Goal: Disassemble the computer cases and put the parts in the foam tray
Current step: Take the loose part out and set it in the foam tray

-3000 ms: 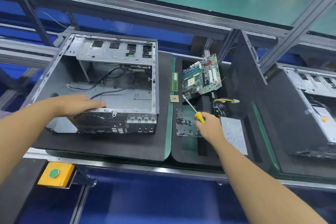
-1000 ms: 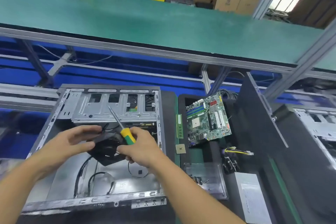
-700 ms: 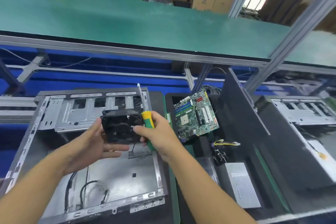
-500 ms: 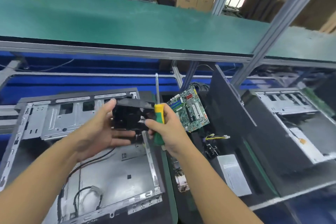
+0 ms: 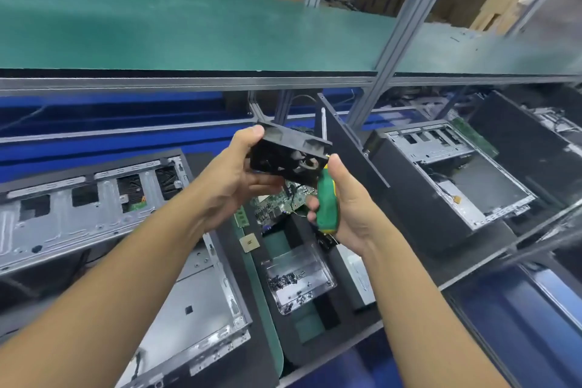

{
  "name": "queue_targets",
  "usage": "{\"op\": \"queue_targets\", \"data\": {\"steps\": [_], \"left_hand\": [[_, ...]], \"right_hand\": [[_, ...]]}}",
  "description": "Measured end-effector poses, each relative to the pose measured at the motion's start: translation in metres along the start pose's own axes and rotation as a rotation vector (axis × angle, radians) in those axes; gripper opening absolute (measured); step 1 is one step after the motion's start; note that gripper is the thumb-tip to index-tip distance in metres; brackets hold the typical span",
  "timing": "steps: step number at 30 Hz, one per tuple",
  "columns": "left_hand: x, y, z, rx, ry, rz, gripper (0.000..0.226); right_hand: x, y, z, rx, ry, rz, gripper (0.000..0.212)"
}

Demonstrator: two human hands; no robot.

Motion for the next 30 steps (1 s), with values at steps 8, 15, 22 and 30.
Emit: {"op": "queue_targets", "data": {"steps": [8,15,22,30], "left_hand": [[0.025,0.041,0.035,-0.101,0.089,0.055,0.049],[-0.025,0.102,0.045,-0.239,-0.103,0.633,0.04],[-0.048,0.095,0.016,0.057,-0.202,1.03,0.017],[-0.059,0.101,0.004,0.111,-0.286,1.064,0.015]], "right_hand": [[-0.05,0.008,0.017,-0.029,-0.112,-0.126,0.033],[-0.097,-0.031,0.065,0.025,-0.307,-0.598,0.073],[-0.1,-0.084,0.116,0.158,-0.251,-1.289,0.097],[-0.101,-0.135,0.132,0.252,-0.285,-1.475,0.084]]}}
Point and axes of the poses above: each hand's wrist, its own z-axis towards the middle knuckle, its own x-axis out of the palm, y = z × x, the point moved 9 cm from there along z, towards the middle knuckle, and after that the axes turned 9 degrees about z, right-handed, at the moved point
